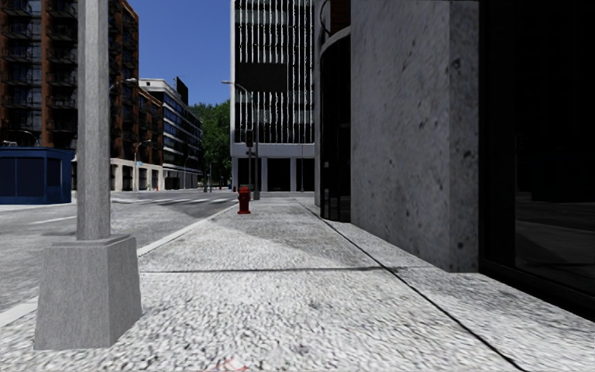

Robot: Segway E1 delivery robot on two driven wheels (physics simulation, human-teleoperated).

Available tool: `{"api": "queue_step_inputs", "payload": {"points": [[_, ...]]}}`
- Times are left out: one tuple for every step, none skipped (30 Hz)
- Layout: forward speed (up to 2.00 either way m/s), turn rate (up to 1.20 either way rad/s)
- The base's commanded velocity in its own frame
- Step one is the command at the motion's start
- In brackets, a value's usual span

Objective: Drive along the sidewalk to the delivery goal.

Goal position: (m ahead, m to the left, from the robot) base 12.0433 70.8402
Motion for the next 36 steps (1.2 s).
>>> {"api": "queue_step_inputs", "payload": {"points": [[2.00,0.00],[2.00,0.00],[2.00,0.00],[2.00,0.00],[2.00,0.00],[2.00,0.00],[2.00,0.00],[2.00,0.00],[2.00,0.00],[2.00,0.00],[2.00,0.00],[2.00,0.00],[2.00,0.00],[2.00,0.00],[2.00,0.00],[2.00,0.00],[2.00,0.00],[2.00,0.00],[2.00,0.00],[2.00,0.00],[2.00,0.00],[2.00,0.00],[2.00,0.00],[2.00,0.00],[2.00,0.00],[2.00,0.00],[2.00,0.00],[2.00,0.00],[2.00,0.00],[2.00,0.00],[2.00,0.00],[2.00,0.00],[2.00,0.00],[2.00,0.00],[2.00,0.00],[2.00,0.00]]}}
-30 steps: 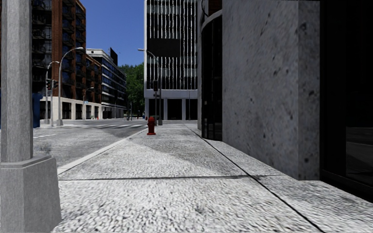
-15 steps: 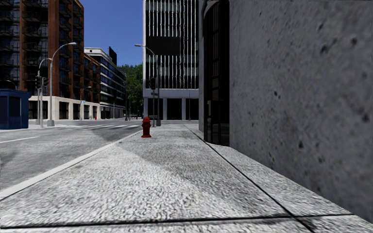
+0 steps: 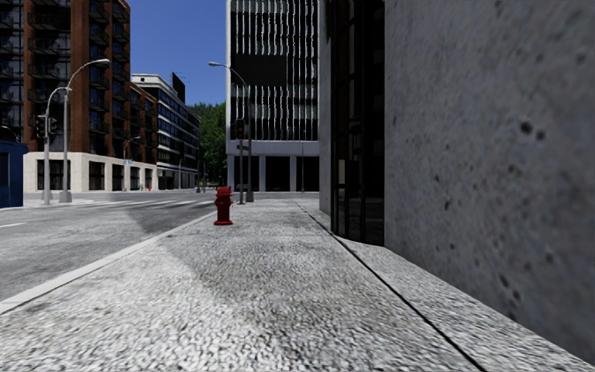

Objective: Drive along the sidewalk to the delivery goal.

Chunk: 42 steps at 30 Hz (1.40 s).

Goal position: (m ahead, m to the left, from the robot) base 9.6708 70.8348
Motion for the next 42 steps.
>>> {"api": "queue_step_inputs", "payload": {"points": [[2.00,0.00],[2.00,0.00],[2.00,0.00],[2.00,0.00],[2.00,0.00],[2.00,0.00],[2.00,0.00],[2.00,0.00],[2.00,0.00],[2.00,0.00],[2.00,0.00],[2.00,0.00],[2.00,0.00],[2.00,0.00],[2.00,0.00],[2.00,0.00],[2.00,0.00],[2.00,0.00],[2.00,0.00],[2.00,0.00],[2.00,0.00],[2.00,0.00],[2.00,0.00],[2.00,0.00],[2.00,0.00],[2.00,0.00],[2.00,0.00],[2.00,0.00],[2.00,0.00],[2.00,0.00],[2.00,0.00],[2.00,0.00],[2.00,0.00],[2.00,0.00],[2.00,0.00],[2.00,0.00],[2.00,0.00],[2.00,0.00],[2.00,0.00],[2.00,0.00],[2.00,0.00],[2.00,0.00]]}}
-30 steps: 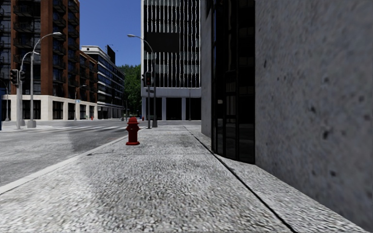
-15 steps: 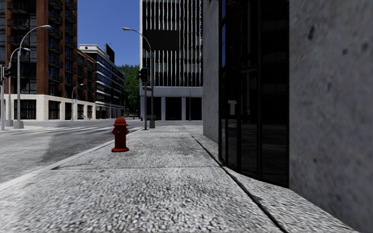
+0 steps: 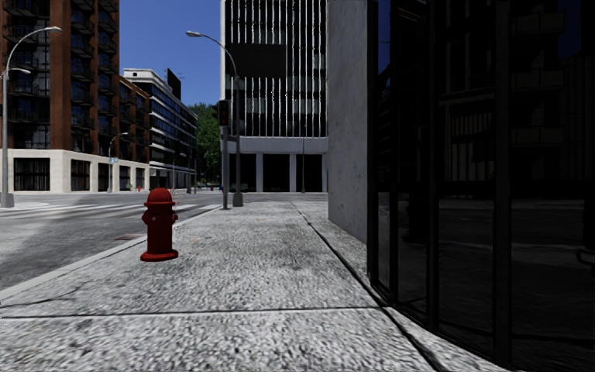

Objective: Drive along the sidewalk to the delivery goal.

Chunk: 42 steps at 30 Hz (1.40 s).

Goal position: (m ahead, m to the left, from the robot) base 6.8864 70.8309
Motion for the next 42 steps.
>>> {"api": "queue_step_inputs", "payload": {"points": [[2.00,0.00],[2.00,0.00],[2.00,0.00],[2.00,0.00],[2.00,0.00],[2.00,0.00],[0.45,0.00],[0.00,0.00],[0.00,0.00],[0.00,0.00],[0.00,0.00],[0.00,0.00],[0.00,0.00],[0.00,0.00],[0.00,0.00],[0.07,0.00],[0.17,0.00],[0.19,0.00],[0.32,0.51],[0.43,0.53],[0.47,0.53],[0.48,0.53],[0.48,0.53],[0.48,0.53],[0.48,0.53],[0.48,0.53],[0.48,0.54],[0.48,0.60],[0.48,0.64],[0.47,0.65],[0.47,0.65],[0.47,0.65],[0.48,0.65],[0.49,0.65],[0.51,0.50],[0.59,0.00],[0.69,0.00],[0.73,0.00],[0.73,0.00],[0.74,0.00],[0.75,0.00],[0.75,0.00]]}}
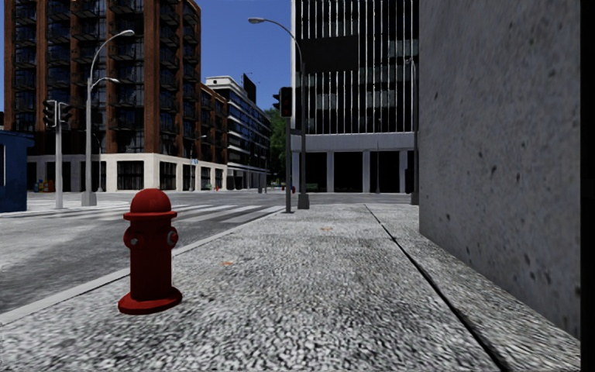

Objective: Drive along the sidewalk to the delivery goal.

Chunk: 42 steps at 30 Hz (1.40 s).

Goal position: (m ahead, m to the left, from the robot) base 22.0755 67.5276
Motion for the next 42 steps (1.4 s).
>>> {"api": "queue_step_inputs", "payload": {"points": [[0.75,0.00],[0.75,0.00],[0.75,0.00],[0.75,0.00],[0.75,-0.19],[0.75,-0.37],[0.75,-0.44],[0.75,-0.45],[0.78,-0.37],[0.78,-0.37],[0.85,0.00],[0.90,0.00],[0.91,0.00],[0.92,0.00],[0.92,0.00],[0.92,0.00],[0.93,0.00],[0.96,0.00],[0.99,0.00],[0.99,0.00],[0.99,0.00],[0.99,0.00],[0.99,0.00],[0.99,0.00],[1.00,0.00],[1.00,0.00],[1.00,0.00],[1.01,0.00],[1.01,0.00],[1.01,0.00],[1.02,0.00],[1.07,0.00],[1.12,0.00],[1.12,0.00],[1.21,0.00],[1.35,0.00],[1.56,0.00],[1.72,0.00],[1.84,0.00],[1.88,0.00],[2.00,0.00],[2.00,0.00]]}}
